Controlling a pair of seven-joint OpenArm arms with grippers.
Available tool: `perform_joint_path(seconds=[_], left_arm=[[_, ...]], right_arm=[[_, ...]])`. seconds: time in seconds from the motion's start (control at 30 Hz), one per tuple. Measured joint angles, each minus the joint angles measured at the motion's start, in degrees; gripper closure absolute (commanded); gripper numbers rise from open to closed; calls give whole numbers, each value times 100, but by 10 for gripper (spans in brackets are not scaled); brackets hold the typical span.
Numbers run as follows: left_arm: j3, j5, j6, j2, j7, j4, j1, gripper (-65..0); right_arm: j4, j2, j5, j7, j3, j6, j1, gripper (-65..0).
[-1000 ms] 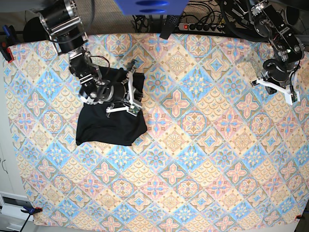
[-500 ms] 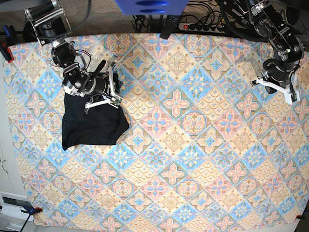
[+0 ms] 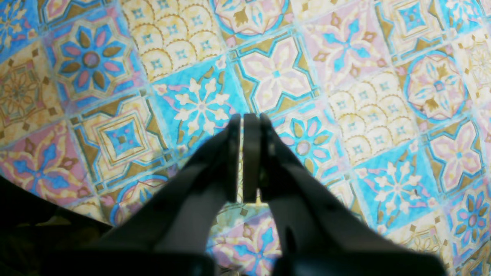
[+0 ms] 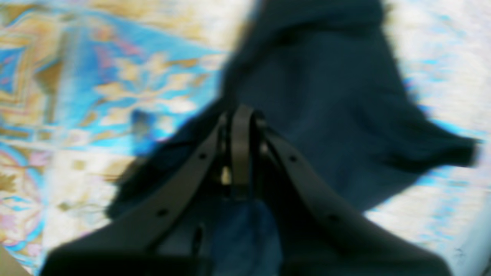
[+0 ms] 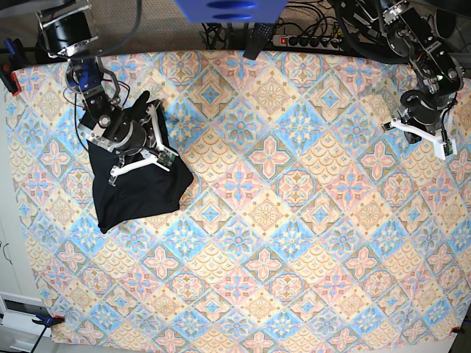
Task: Fold the T-shirt properly
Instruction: 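Press and tuck the bundle's loose corner with the right gripper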
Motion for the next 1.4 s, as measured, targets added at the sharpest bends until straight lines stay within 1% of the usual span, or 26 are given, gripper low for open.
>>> perform_joint_path(seconds=[0.1, 0.17, 0.27, 0.33, 0.43, 0.5, 0.53, 0.57, 0.63, 0.8, 0.9, 0.97, 1.07, 1.2, 1.27, 1.3, 1.4], left_arm=[[-2, 0, 0, -2, 4, 0, 0, -6], [-4, -4, 0, -2, -7, 0, 0, -6], [9, 2, 0, 9, 7, -2, 13, -6], [11, 0, 0, -4, 2, -7, -4, -6], [151, 72, 11, -9, 2, -7, 31, -6], [337, 2, -4, -2, -4, -7, 140, -6], [398, -61, -24, 2, 0, -7, 188, -6], [442, 24, -17, 2, 4, -11, 203, -6], [457, 46, 0, -2, -20, -11, 195, -7], [625, 20, 0, -4, -39, -11, 254, -7], [627, -20, -20, 2, -39, -11, 254, -7], [621, 2, 15, -4, -42, -11, 249, -7], [623, 0, 7, -13, -39, -11, 251, -7], [623, -20, 0, -7, -44, -96, 236, -7], [623, -2, 0, 0, -39, -256, 236, -7], [623, 4, 2, 2, -35, -293, 249, -7], [623, 0, 0, -17, -42, -302, 249, -7]], right_arm=[[-44, -85, 74, -164, 50, 90, 107, 0], [-286, -160, 72, -203, 26, 105, 538, 0], [-820, -164, 52, 13, -68, -70, 1364, 0], [-1233, -138, 48, 28, -120, -81, 1558, 0], [-1932, -177, 76, -118, -199, 94, 1622, 0], [-2326, -240, 20, 17, -262, 72, 1805, 0], [-2461, -251, 33, 212, -313, 92, 1945, 0], [-2546, -258, 59, 396, -350, 109, 2072, -3], [-2669, -271, 68, 514, -391, 146, 2164, -40], [-2924, -256, 31, 358, -417, 243, 1939, -179], [-2918, -258, 42, 372, -420, 240, 2052, -234], [-2903, -260, 44, 442, -417, 208, 2179, -245], [-2988, -269, 50, 483, -417, 203, 2312, -237], [-3097, -254, 46, 378, -420, 258, 2437, -236], [-3298, -271, 74, 466, -428, 256, 2682, -237], [-3442, -273, 72, 520, -428, 179, 2782, -238], [-3829, -256, 31, 492, -468, 179, 2931, -263]])
